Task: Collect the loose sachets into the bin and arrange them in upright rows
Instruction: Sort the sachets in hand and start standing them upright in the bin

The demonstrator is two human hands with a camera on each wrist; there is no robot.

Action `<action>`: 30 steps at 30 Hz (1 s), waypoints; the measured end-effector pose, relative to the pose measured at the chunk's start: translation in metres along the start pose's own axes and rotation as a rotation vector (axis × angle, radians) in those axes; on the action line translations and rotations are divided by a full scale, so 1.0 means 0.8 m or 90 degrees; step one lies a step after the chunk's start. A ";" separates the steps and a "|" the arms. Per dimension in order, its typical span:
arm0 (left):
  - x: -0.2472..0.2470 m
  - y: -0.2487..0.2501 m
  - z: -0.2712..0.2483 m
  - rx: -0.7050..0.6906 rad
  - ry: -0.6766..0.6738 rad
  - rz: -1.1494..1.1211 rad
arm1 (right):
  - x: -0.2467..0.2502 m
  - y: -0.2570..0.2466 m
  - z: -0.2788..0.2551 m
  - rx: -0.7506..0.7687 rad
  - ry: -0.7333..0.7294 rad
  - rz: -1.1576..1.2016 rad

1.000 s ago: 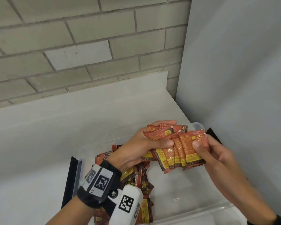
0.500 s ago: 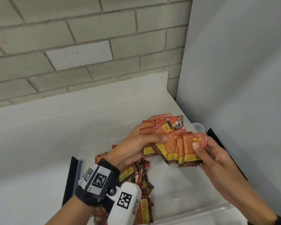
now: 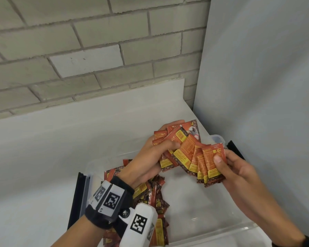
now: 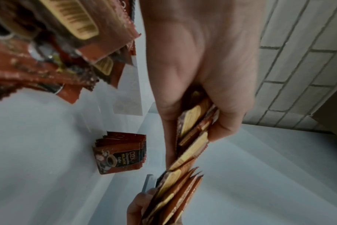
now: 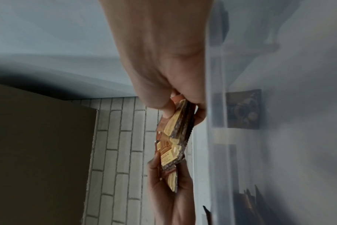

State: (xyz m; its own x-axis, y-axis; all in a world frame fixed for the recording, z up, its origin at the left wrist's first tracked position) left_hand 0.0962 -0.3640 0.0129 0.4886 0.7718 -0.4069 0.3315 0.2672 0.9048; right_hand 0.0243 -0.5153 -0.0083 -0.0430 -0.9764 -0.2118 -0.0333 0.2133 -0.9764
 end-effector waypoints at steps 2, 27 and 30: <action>-0.003 -0.003 0.000 0.001 -0.011 -0.022 | -0.001 0.002 0.000 -0.020 -0.008 0.039; -0.009 -0.008 0.003 0.000 -0.020 -0.023 | -0.002 0.009 -0.001 -0.077 -0.009 0.085; -0.012 -0.015 0.002 0.028 -0.033 -0.022 | -0.001 0.007 -0.001 -0.066 0.000 0.093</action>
State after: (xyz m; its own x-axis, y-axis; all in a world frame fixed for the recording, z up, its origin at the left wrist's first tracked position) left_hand 0.0887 -0.3756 0.0059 0.5167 0.7312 -0.4454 0.3843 0.2668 0.8838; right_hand 0.0234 -0.5129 -0.0138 -0.0549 -0.9350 -0.3504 -0.1302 0.3547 -0.9259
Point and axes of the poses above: each hand's wrist, its own z-axis towards the middle knuckle, its own x-axis out of the back of the hand, y = z × x, the point moved 8 cm from there along z, towards the middle knuckle, and after that the axes turned 3 degrees about -y, right-handed, at the moved point
